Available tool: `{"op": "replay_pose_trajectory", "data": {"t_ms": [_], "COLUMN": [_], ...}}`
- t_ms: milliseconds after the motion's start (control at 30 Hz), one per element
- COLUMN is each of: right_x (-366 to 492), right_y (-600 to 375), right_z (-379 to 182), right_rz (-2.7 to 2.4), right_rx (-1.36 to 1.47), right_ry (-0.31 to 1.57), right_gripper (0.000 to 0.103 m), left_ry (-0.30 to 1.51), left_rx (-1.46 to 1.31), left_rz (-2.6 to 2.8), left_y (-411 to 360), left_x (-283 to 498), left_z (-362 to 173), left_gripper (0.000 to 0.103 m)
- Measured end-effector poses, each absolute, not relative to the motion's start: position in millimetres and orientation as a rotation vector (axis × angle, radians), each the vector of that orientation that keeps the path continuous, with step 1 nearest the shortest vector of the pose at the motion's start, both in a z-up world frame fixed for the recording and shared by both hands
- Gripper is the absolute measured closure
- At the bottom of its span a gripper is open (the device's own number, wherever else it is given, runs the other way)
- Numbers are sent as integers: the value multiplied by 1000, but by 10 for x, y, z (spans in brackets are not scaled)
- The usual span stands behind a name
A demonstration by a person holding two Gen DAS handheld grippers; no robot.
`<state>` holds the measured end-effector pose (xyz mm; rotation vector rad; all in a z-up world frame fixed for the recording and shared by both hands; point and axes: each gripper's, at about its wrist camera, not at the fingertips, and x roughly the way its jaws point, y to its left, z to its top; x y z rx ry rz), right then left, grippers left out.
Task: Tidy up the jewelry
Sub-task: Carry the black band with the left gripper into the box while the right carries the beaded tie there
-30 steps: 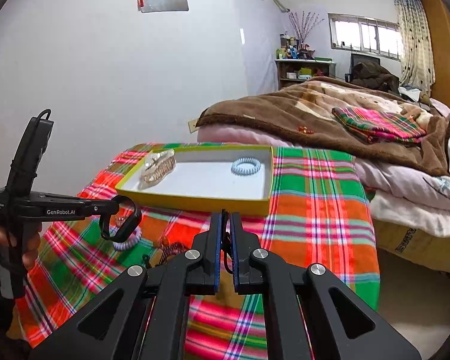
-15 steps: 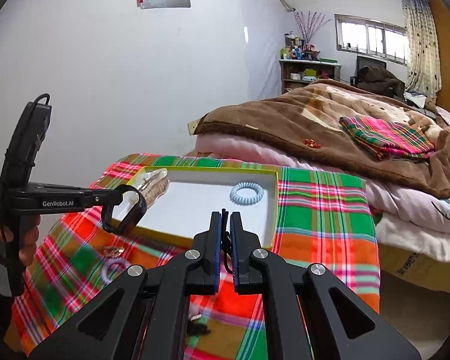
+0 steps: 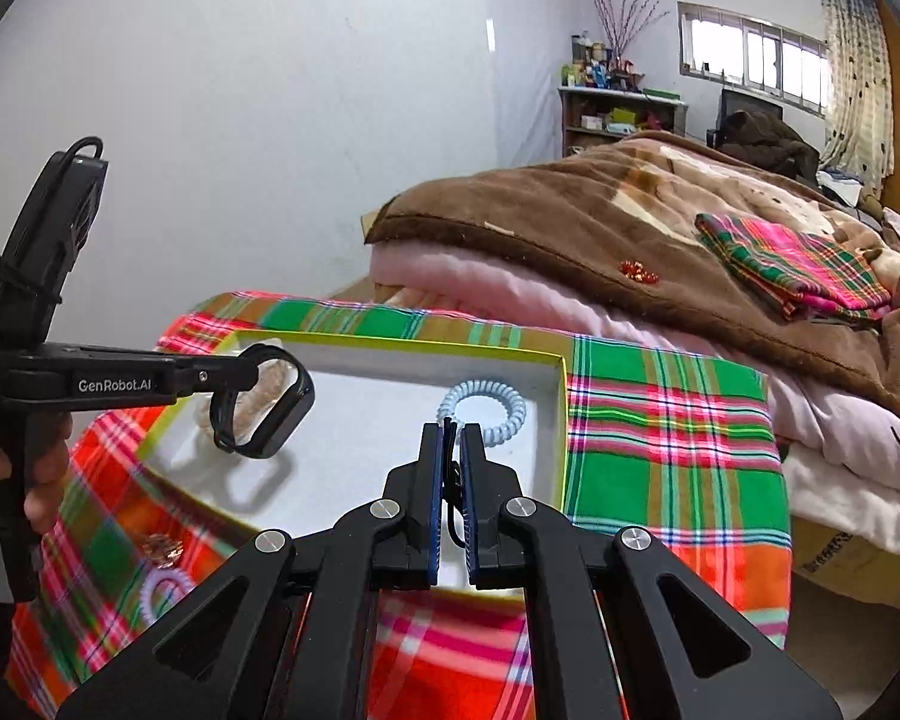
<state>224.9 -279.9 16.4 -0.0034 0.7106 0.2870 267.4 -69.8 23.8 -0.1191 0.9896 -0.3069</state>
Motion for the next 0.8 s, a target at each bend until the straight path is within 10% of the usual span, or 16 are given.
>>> {"op": "replay_pose_trajectory", "data": {"t_ms": [800], "right_x": [2638], "right_y": [-2796], "right_z": [-163], "right_rz": [352], "right_rx": [56], "right_ry": [825], "right_gripper": [98], "left_ry": [1055], "left_rx": [-68], "left_rz": [-286], "left_y": [-874], "left_x": [3065], "left_z": [-122], "left_gripper": [91]}}
